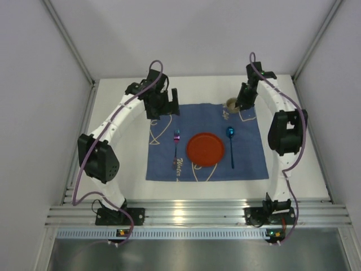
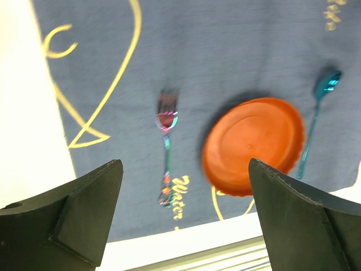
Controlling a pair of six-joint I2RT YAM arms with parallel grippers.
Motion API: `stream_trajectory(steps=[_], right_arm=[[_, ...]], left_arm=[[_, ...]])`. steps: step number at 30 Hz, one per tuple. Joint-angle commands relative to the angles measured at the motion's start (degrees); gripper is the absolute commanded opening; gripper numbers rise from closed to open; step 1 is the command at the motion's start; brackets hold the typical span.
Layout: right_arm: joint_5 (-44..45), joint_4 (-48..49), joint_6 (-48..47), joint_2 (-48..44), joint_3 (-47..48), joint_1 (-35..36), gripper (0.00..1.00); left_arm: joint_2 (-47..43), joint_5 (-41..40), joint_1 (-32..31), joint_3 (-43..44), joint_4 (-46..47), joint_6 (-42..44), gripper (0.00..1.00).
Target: Set the dinner table for one person
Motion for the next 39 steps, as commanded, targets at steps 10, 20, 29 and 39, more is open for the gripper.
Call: stream_trajectory(steps=[10,20,29,39], right_arm=[[-1.31,2.62,-1.38,13.90,9.32,-5.04,0.00],[6.68,2.00,-1.73,12.94,3.27,-7.76,0.56],[9.68,2.09,-0.67,7.75,-3.69,-8.90,0.59],[-3.32,5.17,-3.48,8.36,5.70,-8.29,0.60]], left_arm=[[-2.74,0.55,1.78,-3.30,0.30,-0.81,0.98],[1.13,0.55,3.63,-0.13,-0.31,0.60,0.98],[3.85,1.51,8.63,0.48,0.21,3.32,0.98],[7.02,3.54,10.57,2.42,1.35,3.85,0.98]])
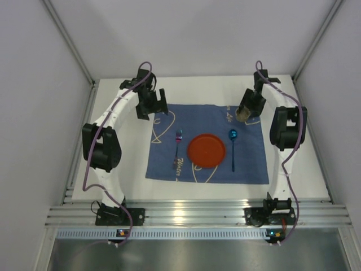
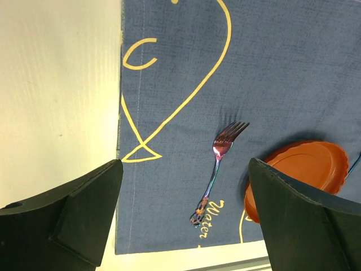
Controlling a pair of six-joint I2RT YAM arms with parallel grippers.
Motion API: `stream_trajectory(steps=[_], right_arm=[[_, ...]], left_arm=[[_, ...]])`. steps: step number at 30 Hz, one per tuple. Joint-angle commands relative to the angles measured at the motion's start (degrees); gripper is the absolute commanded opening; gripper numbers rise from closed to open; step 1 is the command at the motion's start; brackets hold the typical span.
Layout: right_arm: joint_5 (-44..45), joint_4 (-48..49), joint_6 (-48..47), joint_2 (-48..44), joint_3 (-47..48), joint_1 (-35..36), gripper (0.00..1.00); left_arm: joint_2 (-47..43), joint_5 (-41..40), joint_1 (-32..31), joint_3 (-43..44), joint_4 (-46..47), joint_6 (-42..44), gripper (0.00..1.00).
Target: Set the dinner table for one person
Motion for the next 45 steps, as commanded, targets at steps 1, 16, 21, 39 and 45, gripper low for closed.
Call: stream_trajectory(steps=[1,16,21,39,45], right_arm=[[-5.31,1.47,-1.50,0.02,7.00,0.34,0.61],[0.73,-2.91,-0.79,-3.65,3.25,3.07,0.61],[5.83,-4.24,-1.06,-10.25,-3.53,3.07,0.61],[2.84,26.14,0.24,-54.98,-37.77,6.76,0.92],[3.38,35.13,5.01,-61.15,-57.58,5.88,0.98]], left_arm=[[0.46,2.07,-0.22,2.42,1.84,0.90,0.98],[-1.12,1.73,-0.14,1.71,1.75,1.69,0.98],[-1.56,1.46,0.13,1.63,2.01,2.04,0.98],[-16.83,-14.35,1.09,-21.49,24.55,7.91,0.99],[-26.87,-27.61,1.09,-53.98,70.73,20.67,0.92]])
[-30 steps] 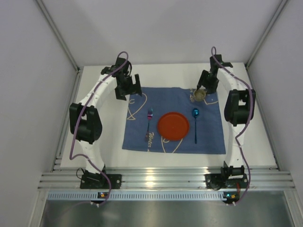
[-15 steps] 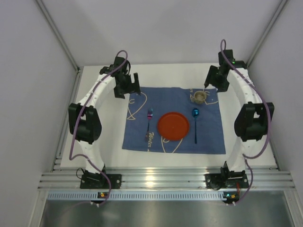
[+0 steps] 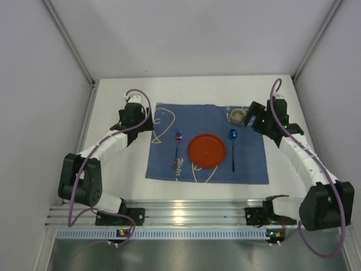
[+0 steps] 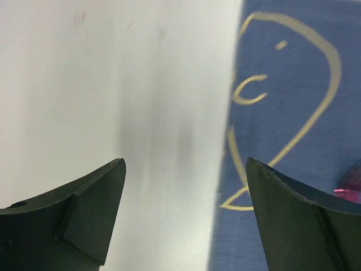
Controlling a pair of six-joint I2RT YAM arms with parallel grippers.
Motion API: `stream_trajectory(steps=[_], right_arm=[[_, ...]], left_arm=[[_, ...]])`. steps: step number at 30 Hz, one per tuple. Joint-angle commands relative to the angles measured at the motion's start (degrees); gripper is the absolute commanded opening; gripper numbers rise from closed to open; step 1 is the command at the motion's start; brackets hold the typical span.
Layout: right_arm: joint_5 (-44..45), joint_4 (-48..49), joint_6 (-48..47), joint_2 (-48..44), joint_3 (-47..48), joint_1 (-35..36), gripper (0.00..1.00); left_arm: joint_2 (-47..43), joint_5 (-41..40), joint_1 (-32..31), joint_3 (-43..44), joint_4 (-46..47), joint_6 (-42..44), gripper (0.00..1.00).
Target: Set the dinner table for one person
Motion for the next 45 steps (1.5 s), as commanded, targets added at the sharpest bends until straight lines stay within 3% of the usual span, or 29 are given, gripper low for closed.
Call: stream_trajectory(steps=[1,3,9,11,16,17,22,25,28,31,33,35,38,41,43,45], right_arm=[[-0.47,8.55,2.23,-0.91,-4.78,-0.06,0.98],[-0.21,10.66,0.83,-3.11,-6.54,0.73,0.98],[1.38,13.22,-2.25,-9.44,-8.57,1.00,1.00],[0.24,12.43,-2.25,-9.80,-8.22,1.08,1.00],[-0.73,11.29,-1.28,-10.94,-9.54,1.43,1.00],[-0.73,10.76,-1.63,-10.85,-9.45,1.87,1.00],[-0.21,9.62,-5.32,-9.80,-7.26,5.82,1.00],[1.64,9.00,-6.99,-8.75,-5.32,7.49,1.00],[2.87,8.30,-8.31,-7.96,-3.57,10.13,1.00],[3.57,7.68,-8.84,-7.52,-2.68,11.01,1.00],[3.84,7.33,-9.10,-7.34,-2.16,11.98,1.00],[3.84,7.07,-9.72,-7.16,-1.72,12.86,1.00],[3.66,6.54,-10.16,-6.64,-0.75,13.91,1.00],[3.14,6.10,-10.34,-5.23,0.82,14.97,1.00],[2.44,5.92,-10.08,-4.44,1.45,15.41,1.00],[2.35,5.84,-9.81,-4.09,1.97,15.50,1.00]], left_arm=[[-1.21,-9.92,0.85,-7.22,24.13,8.61,0.92],[-2.52,-8.27,1.12,-8.34,21.48,9.40,0.91],[-9.73,4.10,6.29,-20.81,28.94,6.77,0.94],[-10.78,4.84,7.88,-23.37,30.09,6.77,0.94],[-10.18,5.71,8.24,-35.42,43.58,6.77,0.91],[-10.44,5.80,8.24,-34.47,41.28,6.68,0.91],[-6.58,5.89,8.59,-33.32,48.27,10.28,0.92],[-1.84,10.63,9.29,-30.25,50.30,12.12,0.91],[2.48,11.08,9.64,-25.50,46.36,13.45,0.80],[2.84,11.78,11.22,-25.32,46.70,13.45,0.81],[2.31,10.48,10.79,-24.89,43.31,18.18,0.78],[1.35,9.14,10.79,-26.18,43.97,17.32,0.78],[2.04,13.26,10.79,-27.26,50.21,16.97,0.81],[6.17,12.85,11.22,-24.72,50.76,15.57,0.75],[6.18,18.07,14.21,-25.31,52.57,12.15,0.76],[5.30,19.60,16.76,-28.12,55.39,11.34,0.85]])
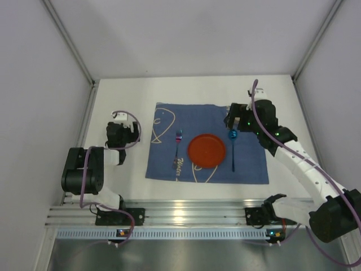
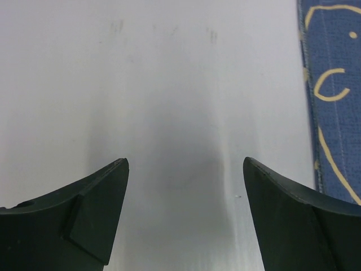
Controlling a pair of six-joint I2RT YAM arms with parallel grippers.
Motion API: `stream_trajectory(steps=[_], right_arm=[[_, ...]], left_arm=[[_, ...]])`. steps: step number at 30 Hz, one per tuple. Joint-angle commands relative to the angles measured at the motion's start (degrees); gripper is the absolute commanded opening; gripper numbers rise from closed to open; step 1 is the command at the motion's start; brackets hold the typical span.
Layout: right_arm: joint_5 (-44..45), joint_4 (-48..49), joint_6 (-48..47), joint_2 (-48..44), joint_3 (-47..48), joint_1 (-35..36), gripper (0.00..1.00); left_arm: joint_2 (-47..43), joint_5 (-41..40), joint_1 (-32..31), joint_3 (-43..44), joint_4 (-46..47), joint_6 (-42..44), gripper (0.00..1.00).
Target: Set the dinner table for one person
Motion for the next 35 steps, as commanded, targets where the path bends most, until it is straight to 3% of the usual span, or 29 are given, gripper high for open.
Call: stream_trajectory(steps=[1,3,4,7,11,35], right_arm=[[-0.08,0.59,-0.52,0.50,3.18,1.03,1.00],[0.09,0.33,-0.35,0.07,2.83,1.12,1.00],[0.10,0.07,-0.26,-0.11,2.83,1.12,1.00],[1.05,-0.64,-0.96,-1.69,2.74,1.12,1.00],[3.43,-1.61,-3.41,-4.32,2.74,1.12,1.00],[13.28,-11.27,-0.35,-15.66,4.85,1.12,1.00]], left_arm=[[-1.52,4.15,3.06,-2.86,11.87,-2.65,0.88],[-1.97,0.04,1.75,-8.99,19.50,-3.08,0.97],[1.60,-3.38,1.48,-16.77,41.31,-2.30,0.98],[-2.65,-10.09,-2.91,-14.41,29.98,-1.77,0.98],[0.06,-11.92,-3.09,-11.67,27.59,-2.01,0.98],[0.14,-11.76,-3.00,-11.84,28.69,-1.68,0.98]])
